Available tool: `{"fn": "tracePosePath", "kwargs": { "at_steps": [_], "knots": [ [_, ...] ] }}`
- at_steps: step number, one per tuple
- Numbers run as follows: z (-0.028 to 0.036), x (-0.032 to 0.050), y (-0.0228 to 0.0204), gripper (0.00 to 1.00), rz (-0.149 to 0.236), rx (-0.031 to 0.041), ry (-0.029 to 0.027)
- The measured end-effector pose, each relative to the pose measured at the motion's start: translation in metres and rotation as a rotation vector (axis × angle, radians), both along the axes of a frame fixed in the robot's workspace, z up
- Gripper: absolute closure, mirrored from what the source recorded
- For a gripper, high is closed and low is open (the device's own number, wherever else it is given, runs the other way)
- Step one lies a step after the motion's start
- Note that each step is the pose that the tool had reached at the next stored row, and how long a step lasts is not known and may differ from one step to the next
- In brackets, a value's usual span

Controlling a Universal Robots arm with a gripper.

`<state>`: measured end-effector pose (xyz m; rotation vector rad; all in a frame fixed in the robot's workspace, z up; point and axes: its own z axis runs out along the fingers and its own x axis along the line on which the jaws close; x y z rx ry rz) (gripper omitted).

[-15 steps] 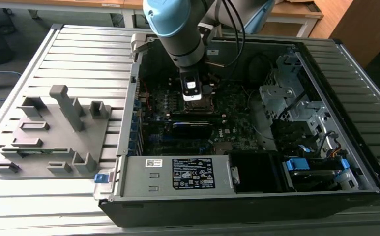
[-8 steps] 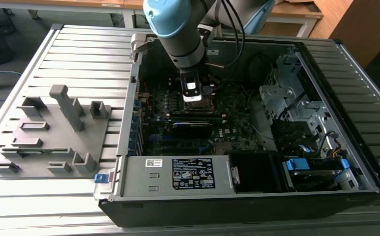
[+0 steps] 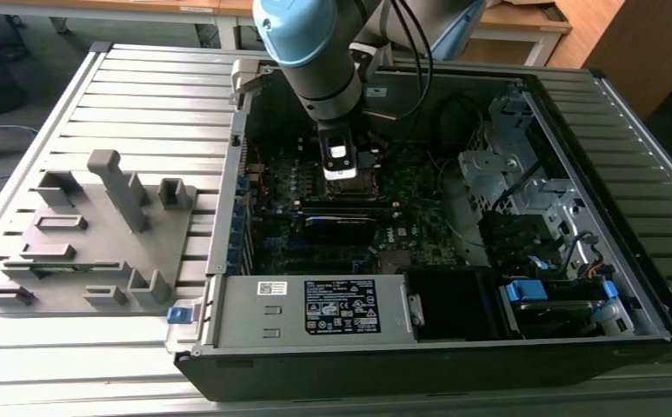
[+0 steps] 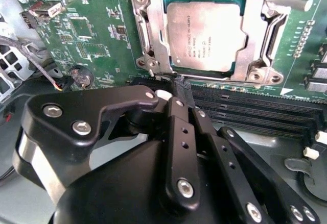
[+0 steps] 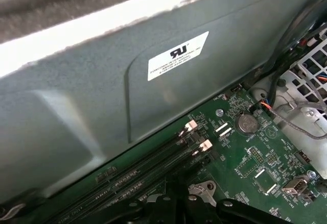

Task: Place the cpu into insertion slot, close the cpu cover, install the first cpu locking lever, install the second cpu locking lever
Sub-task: 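Install the first cpu locking lever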

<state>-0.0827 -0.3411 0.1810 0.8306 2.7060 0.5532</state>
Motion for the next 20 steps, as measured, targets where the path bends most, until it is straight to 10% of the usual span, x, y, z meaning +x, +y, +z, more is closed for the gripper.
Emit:
{"fn": "tracePosePath", "kwargs": {
  "at_steps": [13,17,20],
  "knots": [
    [0.0206,0.0002,0.0001,0.89,0.000,-0.0023,-0.0002],
    [0.0208,0.0004,0.0001,0.89,-0.003,-0.0397,0.0019],
    [0.0208,0.0010,0.0001,0.89,-0.009,-0.0898,0.0095]
  ]
}}
